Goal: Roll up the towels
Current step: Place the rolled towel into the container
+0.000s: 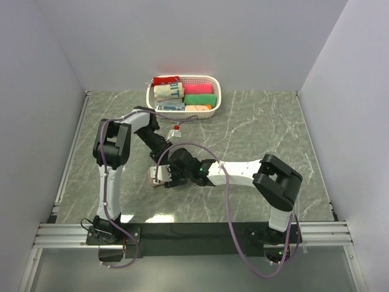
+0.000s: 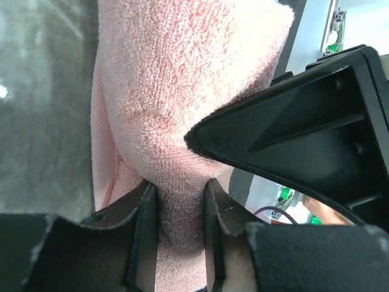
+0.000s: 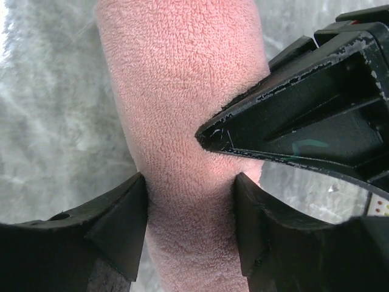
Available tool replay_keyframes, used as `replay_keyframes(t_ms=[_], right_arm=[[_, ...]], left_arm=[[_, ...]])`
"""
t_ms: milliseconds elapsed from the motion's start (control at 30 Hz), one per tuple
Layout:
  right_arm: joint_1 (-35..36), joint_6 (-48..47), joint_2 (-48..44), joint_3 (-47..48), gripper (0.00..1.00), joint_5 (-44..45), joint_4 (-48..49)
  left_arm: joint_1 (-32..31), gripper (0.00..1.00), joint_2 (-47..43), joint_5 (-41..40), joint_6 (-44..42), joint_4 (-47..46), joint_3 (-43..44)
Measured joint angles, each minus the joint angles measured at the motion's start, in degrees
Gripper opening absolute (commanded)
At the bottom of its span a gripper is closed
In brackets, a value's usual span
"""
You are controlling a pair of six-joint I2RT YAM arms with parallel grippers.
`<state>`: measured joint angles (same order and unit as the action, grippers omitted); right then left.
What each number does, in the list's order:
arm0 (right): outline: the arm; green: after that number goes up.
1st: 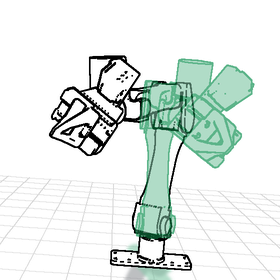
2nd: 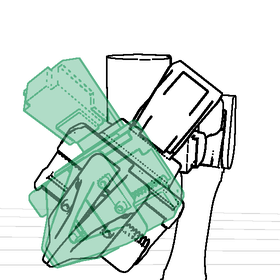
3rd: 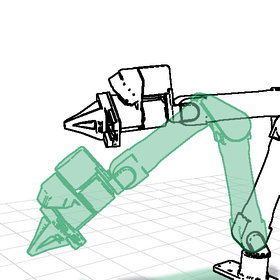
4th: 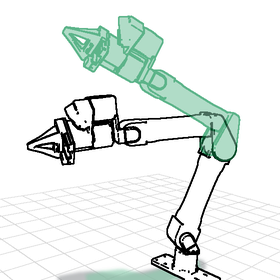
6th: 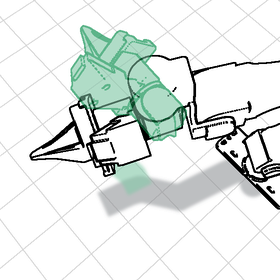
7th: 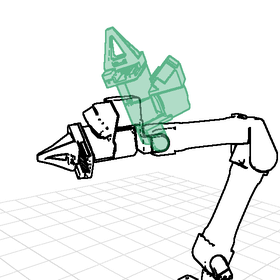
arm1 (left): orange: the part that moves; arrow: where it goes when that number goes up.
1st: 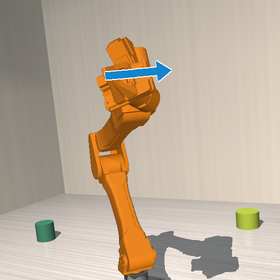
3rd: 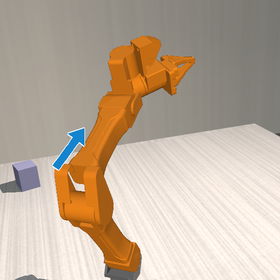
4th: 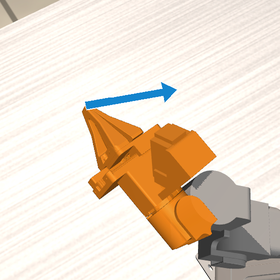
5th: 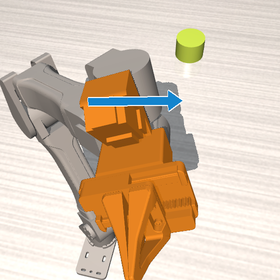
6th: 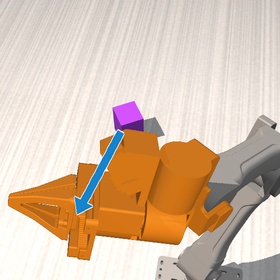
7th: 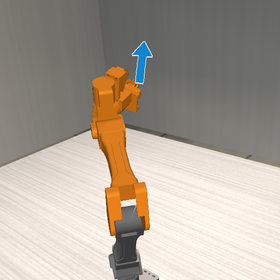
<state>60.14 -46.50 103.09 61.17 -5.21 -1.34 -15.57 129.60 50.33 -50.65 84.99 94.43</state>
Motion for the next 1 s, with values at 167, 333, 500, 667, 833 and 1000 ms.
replay_keyframes(t_ms=[167, 333, 500, 667, 833, 1000], right_arm=[[-0.04, -1.40, 1.20, -0.17, 0.14, 0.00, 2.78], [-0.79, -1.62, 2.80, 1.70, 0.00, -1.51, 3.02], [-2.69, -1.55, 3.76, 4.63, 0.00, -5.05, -0.24], [-4.02, -1.55, 4.20, 7.96, 0.00, -7.37, -6.36], [-6.34, -0.85, 5.11, 12.98, 0.00, -9.07, -14.73], [-11.72, 0.66, 5.05, 15.87, 0.00, -9.42, -21.16]], left_arm=[[2.21, 0.46, -0.02, -0.22, 0.39, -0.22, 0.00], [5.35, 0.55, -1.05, -0.70, 0.42, -1.14, -0.02], [10.95, 0.66, -4.63, -2.08, 0.44, -3.67, 0.02], [15.52, 0.68, -10.34, -5.42, 0.35, -6.54, 0.37], [17.40, 0.99, -14.88, -5.57, 1.03, -7.02, 2.19], [19.02, 0.99, -19.39, -4.46, 3.26, -7.58, 3.98]])
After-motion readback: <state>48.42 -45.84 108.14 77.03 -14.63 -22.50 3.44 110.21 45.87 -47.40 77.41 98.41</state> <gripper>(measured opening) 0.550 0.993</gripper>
